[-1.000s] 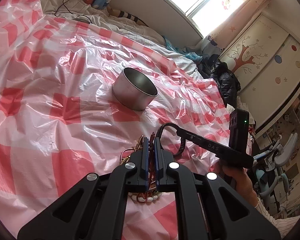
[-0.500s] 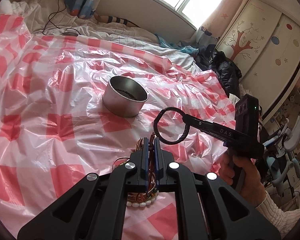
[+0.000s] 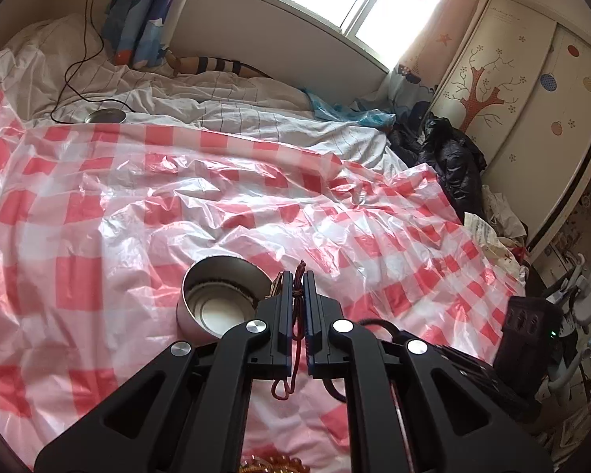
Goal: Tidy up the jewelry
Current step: 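Drop the copper bracelets into the tin with the left tool while the right tool drops the black bracelet in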
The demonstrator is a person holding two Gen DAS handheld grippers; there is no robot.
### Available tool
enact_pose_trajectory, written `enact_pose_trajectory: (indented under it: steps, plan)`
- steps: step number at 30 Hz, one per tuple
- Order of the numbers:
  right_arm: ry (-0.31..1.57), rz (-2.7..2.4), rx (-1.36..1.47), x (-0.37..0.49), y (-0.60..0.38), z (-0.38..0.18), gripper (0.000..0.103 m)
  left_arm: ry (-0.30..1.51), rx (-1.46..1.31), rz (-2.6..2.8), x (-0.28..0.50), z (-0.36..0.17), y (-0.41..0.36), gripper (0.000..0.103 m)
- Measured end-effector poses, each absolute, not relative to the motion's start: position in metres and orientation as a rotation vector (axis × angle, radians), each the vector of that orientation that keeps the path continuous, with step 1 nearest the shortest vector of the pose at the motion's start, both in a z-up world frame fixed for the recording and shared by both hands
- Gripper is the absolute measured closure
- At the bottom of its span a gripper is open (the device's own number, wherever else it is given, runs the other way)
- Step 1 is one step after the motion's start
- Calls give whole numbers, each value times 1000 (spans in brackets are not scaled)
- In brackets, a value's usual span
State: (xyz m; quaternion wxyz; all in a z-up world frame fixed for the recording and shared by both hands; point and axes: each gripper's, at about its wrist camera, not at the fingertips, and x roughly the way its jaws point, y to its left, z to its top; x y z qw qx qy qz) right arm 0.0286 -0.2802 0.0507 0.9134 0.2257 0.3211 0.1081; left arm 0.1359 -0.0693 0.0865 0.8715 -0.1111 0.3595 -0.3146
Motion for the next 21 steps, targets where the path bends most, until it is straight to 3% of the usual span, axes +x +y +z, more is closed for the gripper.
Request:
enact_pose_trajectory:
  steps: [6, 10, 13, 15, 16, 21]
  plan:
    - [651, 212, 483, 29, -286, 52, 92, 794, -177, -589, 180, 57, -96, 99]
    - [655, 212, 498, 30, -290, 51, 92, 919, -117, -562, 196, 27, -114, 98]
    - [661, 212, 500, 31, -290, 50, 92, 981, 5, -471, 198, 12, -121, 93]
    - [662, 212, 498, 32, -289, 49, 92, 957, 57, -418, 193, 17, -115, 75]
    - [662, 213, 496, 32, -288, 50, 92, 932, 70, -400, 188, 23, -111, 61]
    - [667, 243, 501, 49, -279, 55, 92, 804, 70, -354, 153, 64, -74, 35]
